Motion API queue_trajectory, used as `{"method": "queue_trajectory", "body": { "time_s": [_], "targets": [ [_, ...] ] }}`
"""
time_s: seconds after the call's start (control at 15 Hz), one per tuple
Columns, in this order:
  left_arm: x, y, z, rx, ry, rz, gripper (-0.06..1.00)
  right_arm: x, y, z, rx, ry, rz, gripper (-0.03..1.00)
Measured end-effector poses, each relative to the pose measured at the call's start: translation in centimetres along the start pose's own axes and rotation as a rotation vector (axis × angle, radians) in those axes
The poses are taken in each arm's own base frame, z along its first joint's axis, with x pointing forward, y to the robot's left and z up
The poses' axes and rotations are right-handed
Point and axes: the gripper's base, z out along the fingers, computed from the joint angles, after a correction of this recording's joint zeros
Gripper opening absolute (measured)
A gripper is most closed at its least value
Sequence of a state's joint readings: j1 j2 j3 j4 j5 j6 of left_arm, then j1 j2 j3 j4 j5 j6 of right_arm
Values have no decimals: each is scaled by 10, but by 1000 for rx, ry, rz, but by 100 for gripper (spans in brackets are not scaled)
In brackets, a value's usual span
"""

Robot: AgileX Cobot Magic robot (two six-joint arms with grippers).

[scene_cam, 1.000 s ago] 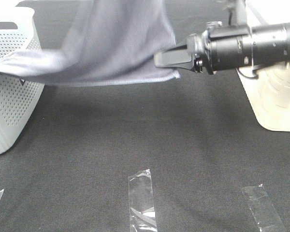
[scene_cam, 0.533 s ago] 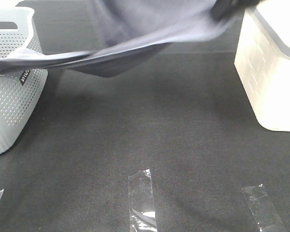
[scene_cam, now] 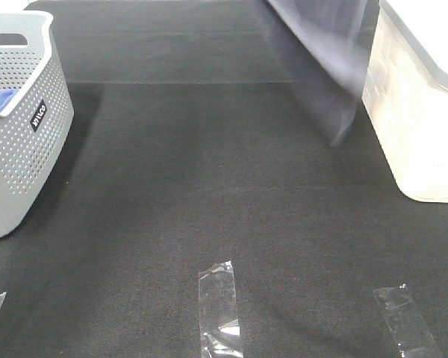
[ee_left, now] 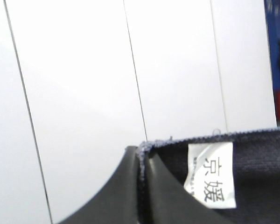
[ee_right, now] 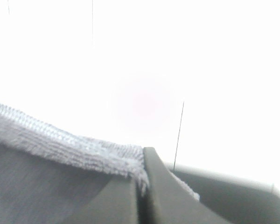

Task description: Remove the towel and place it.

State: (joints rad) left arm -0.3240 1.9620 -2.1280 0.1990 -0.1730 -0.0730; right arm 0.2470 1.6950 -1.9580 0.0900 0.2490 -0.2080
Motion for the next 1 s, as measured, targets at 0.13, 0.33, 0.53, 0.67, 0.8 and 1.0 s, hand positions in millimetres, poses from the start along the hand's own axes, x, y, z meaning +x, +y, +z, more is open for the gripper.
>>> {"method": "queue_trajectory", "body": {
  "time_s": [0.13,0.33,0.53,0.67,0.8,1.0],
  "targets": [
    [-10,7,-1,-1,-140,31,0,-10,1,0,26,-113,-76,0],
    [13,15,5,-6,-150,65,0,-5,1,8,42,-126,-165,0],
    [40,21,10,-13,-103,78,0,12,3,23,36,-72,-203,0],
    [40,22,10,-14,-103,92,0,17,3,27,36,-60,-218,0],
    [36,22,10,-16,-119,128,0,17,3,28,40,-70,-224,0],
    [28,22,10,-22,-148,179,0,10,2,27,57,-143,-230,0]
  ]
}}
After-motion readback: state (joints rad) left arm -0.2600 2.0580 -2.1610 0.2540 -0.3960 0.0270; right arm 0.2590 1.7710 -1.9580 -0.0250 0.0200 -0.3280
